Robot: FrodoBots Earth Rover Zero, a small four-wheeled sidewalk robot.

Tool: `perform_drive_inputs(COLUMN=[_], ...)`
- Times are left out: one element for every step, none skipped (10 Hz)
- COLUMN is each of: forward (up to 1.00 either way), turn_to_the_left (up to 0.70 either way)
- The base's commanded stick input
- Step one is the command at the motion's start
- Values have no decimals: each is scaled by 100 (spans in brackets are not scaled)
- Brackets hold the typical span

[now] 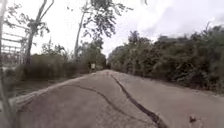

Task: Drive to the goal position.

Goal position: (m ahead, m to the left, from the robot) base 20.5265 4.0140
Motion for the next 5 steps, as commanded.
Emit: perform_drive_inputs(forward=[70, 70, 70, 70, 70], turn_to_the_left=[21, 29, 34, 14, 0])
